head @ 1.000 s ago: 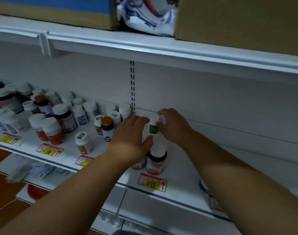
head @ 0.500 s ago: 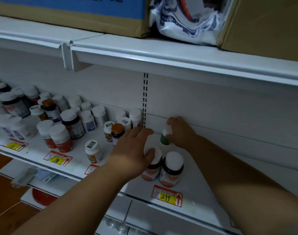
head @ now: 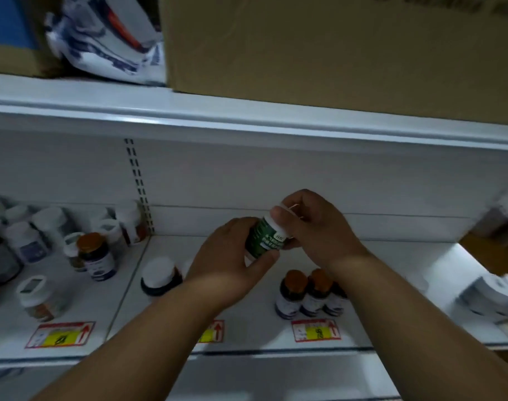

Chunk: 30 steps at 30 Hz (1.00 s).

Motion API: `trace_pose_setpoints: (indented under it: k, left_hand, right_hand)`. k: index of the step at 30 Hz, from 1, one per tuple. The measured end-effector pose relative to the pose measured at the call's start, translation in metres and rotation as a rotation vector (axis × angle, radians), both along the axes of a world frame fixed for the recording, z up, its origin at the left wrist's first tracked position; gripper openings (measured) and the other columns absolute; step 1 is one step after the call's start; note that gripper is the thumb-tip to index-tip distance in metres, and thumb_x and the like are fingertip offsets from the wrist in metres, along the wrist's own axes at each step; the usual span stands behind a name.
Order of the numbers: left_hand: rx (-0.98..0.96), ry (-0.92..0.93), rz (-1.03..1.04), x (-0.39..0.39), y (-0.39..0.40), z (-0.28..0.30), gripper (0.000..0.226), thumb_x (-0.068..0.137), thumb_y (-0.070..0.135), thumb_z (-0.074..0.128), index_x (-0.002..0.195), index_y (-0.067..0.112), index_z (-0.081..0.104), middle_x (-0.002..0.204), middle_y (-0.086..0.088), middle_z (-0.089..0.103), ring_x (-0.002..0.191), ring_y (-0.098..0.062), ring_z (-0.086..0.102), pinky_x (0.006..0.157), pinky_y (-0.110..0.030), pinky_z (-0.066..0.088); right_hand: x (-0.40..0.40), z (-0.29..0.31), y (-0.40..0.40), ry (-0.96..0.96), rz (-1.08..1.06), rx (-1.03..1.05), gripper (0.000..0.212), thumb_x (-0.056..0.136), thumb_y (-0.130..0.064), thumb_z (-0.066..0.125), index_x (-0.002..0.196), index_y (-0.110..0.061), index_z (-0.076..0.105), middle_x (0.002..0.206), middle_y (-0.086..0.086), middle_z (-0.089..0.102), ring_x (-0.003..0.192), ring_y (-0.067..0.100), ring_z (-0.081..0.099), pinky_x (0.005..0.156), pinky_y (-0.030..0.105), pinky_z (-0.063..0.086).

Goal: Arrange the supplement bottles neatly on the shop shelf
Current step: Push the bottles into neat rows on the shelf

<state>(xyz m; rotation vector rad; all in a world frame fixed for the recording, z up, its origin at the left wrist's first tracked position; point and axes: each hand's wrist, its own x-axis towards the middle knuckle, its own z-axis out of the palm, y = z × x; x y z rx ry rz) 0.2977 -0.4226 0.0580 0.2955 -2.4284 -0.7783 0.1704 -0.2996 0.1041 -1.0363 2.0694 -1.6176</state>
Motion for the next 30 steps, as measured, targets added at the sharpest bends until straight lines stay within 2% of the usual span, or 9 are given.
trace_pose_setpoints:
  k: [6, 10, 12, 16, 19, 22, 24, 27, 30]
  left_hand:
    - [0.099, 0.006, -0.099, -0.066, 0.081, -0.003, 0.046, 0.072, 0.067, 0.055, 0.113, 0.048, 0.046, 0.098, 0.026, 0.052, 0.090, 0.006, 0.048, 0.067, -0.005, 0.035]
    - [0.148, -0.029, -0.158, -0.116, 0.146, -0.010, 0.045, 0.077, 0.063, 0.059, 0.114, 0.041, 0.052, 0.102, 0.019, 0.058, 0.091, 0.000, 0.055, 0.073, -0.018, 0.045]
    - [0.146, -0.040, -0.161, -0.137, 0.178, -0.019, 0.054, 0.080, 0.060, 0.062, 0.126, 0.036, 0.048, 0.110, 0.018, 0.053, 0.098, -0.001, 0.050, 0.078, -0.013, 0.039]
    - [0.072, -0.105, -0.068, -0.167, 0.218, -0.043, 0.065, 0.081, 0.061, 0.061, 0.136, 0.037, 0.038, 0.122, 0.020, 0.044, 0.111, 0.000, 0.040, 0.085, -0.011, 0.030]
    - [-0.123, -0.173, 0.004, -0.184, 0.232, -0.058, 0.072, 0.081, 0.063, 0.059, 0.141, 0.031, 0.035, 0.140, 0.007, 0.041, 0.124, -0.013, 0.036, 0.097, -0.023, 0.026]
    - [-0.287, -0.386, 0.011, -0.200, 0.236, -0.068, 0.086, 0.079, 0.067, 0.057, 0.148, 0.029, 0.022, 0.150, 0.002, 0.030, 0.130, -0.022, 0.032, 0.105, -0.035, 0.027]
    - [-0.323, -0.509, -0.003, -0.210, 0.240, -0.074, 0.082, 0.081, 0.066, 0.054, 0.147, 0.030, 0.022, 0.148, 0.001, 0.034, 0.126, -0.024, 0.037, 0.101, -0.038, 0.032]
    - [-0.388, -0.581, 0.004, -0.218, 0.244, -0.074, 0.061, 0.082, 0.059, 0.053, 0.131, 0.027, 0.038, 0.123, 0.000, 0.054, 0.102, -0.022, 0.048, 0.076, -0.034, 0.035]
    - [-0.379, -0.552, -0.011, -0.216, 0.241, -0.077, 0.056, 0.080, 0.056, 0.057, 0.125, 0.026, 0.043, 0.115, 0.002, 0.057, 0.096, -0.021, 0.048, 0.075, -0.033, 0.036]
  right_hand:
    - [-0.045, -0.002, 0.099, 0.083, -0.082, 0.017, 0.035, 0.068, -0.054, 0.069, 0.100, -0.041, 0.063, 0.097, -0.009, 0.069, 0.090, 0.014, 0.068, 0.078, 0.040, 0.059]
    - [-0.092, -0.008, 0.169, 0.131, -0.143, 0.015, 0.021, 0.079, -0.033, 0.074, 0.097, -0.040, 0.065, 0.094, -0.017, 0.069, 0.087, 0.005, 0.066, 0.074, 0.024, 0.057]
    - [-0.118, -0.010, 0.202, 0.163, -0.176, 0.027, 0.022, 0.080, -0.032, 0.074, 0.098, -0.038, 0.065, 0.094, -0.017, 0.068, 0.087, 0.005, 0.066, 0.073, 0.022, 0.057]
    - [-0.168, -0.024, 0.254, 0.245, -0.277, 0.139, 0.025, 0.078, -0.039, 0.071, 0.100, -0.040, 0.059, 0.097, -0.017, 0.066, 0.088, 0.004, 0.064, 0.071, 0.025, 0.055]
    - [-0.194, -0.047, 0.269, 0.376, -0.292, 0.379, 0.027, 0.081, -0.037, 0.068, 0.104, -0.041, 0.054, 0.102, -0.013, 0.062, 0.088, 0.012, 0.062, 0.064, 0.025, 0.050]
    - [-0.205, -0.077, 0.271, 0.395, -0.226, 0.522, 0.033, 0.082, -0.032, 0.067, 0.112, -0.035, 0.053, 0.111, -0.006, 0.059, 0.091, 0.018, 0.056, 0.072, 0.030, 0.047]
    - [-0.206, -0.095, 0.271, 0.397, -0.167, 0.579, 0.035, 0.084, -0.034, 0.066, 0.116, -0.034, 0.051, 0.114, -0.007, 0.056, 0.090, 0.015, 0.051, 0.073, 0.027, 0.041]
    - [-0.199, -0.119, 0.271, 0.352, -0.089, 0.557, 0.036, 0.085, -0.034, 0.062, 0.118, -0.035, 0.047, 0.117, -0.005, 0.053, 0.091, 0.016, 0.050, 0.075, 0.028, 0.041]
    - [-0.197, -0.131, 0.272, 0.360, -0.066, 0.512, 0.038, 0.087, -0.033, 0.059, 0.121, -0.035, 0.044, 0.121, -0.003, 0.051, 0.091, 0.016, 0.049, 0.076, 0.029, 0.042]
